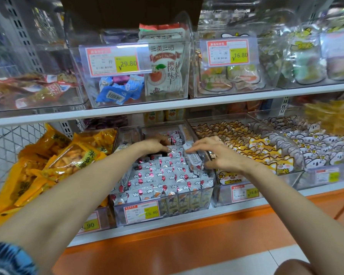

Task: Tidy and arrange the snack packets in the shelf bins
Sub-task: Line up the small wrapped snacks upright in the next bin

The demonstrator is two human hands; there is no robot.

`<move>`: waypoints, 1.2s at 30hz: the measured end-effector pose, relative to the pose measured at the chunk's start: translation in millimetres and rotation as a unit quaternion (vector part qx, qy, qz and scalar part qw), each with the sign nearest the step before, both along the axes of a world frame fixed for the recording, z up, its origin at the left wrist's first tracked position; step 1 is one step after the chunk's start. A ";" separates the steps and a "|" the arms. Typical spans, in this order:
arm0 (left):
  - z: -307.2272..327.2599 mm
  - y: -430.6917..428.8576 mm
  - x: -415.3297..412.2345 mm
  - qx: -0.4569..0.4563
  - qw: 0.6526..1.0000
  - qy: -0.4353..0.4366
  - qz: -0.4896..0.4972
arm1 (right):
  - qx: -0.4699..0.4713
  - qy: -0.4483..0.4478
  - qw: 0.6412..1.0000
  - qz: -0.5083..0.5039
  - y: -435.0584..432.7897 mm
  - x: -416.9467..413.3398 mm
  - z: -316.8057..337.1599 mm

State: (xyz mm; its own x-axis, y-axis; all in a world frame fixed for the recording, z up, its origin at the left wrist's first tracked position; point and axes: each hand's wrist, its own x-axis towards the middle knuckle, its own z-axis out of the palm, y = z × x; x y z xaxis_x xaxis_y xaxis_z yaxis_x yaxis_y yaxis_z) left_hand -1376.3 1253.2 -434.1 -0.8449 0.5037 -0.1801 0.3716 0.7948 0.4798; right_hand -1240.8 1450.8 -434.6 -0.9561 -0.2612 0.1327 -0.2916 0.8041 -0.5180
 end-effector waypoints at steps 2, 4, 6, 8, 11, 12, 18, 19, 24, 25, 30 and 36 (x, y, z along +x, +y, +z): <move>2.9 -1.6 2.1 -0.006 1.000 -0.020 0.002 | 0.026 -0.009 1.000 0.004 1.2 0.1 0.8; 6.8 -1.2 5.0 -0.025 0.999 -0.036 0.006 | 0.043 -0.006 0.999 0.008 0.2 -0.3 1.6; 9.5 0.2 9.4 -0.043 0.997 -0.060 0.010 | 0.058 0.006 0.998 0.013 -2.9 -0.9 2.3; 9.8 0.6 11.0 -0.021 0.995 -0.096 0.012 | 0.081 0.022 0.996 0.018 -6.7 -2.5 2.3; 9.4 -1.2 12.5 0.003 0.993 -0.121 0.013 | 0.108 0.041 0.993 0.018 -11.1 -5.9 2.4; 9.8 -1.7 13.1 -0.004 0.992 -0.122 0.008 | 0.105 0.049 0.993 0.016 -12.1 -7.6 2.3; 12.0 -2.0 22.3 -0.002 0.995 -0.094 -0.017 | -0.075 0.105 0.991 -0.021 -15.4 -11.1 1.9; 12.0 -2.6 23.2 0.000 0.996 -0.092 -0.017 | -0.120 0.105 0.986 -0.040 -16.5 -11.0 2.7; 13.2 -8.8 21.3 0.019 0.997 -0.080 0.002 | -0.316 0.089 0.936 -0.123 -20.5 -11.2 7.9; 14.7 -9.6 22.2 0.025 0.997 -0.078 0.003 | -0.348 0.086 0.924 -0.133 -20.6 -10.8 8.3; 20.6 -12.6 30.7 0.046 0.996 -0.076 0.001 | -0.383 0.088 0.907 -0.148 -21.1 -9.1 8.2; 21.8 -16.2 31.1 0.050 0.997 -0.064 -0.001 | -0.363 0.085 0.913 -0.167 -23.6 -7.8 9.7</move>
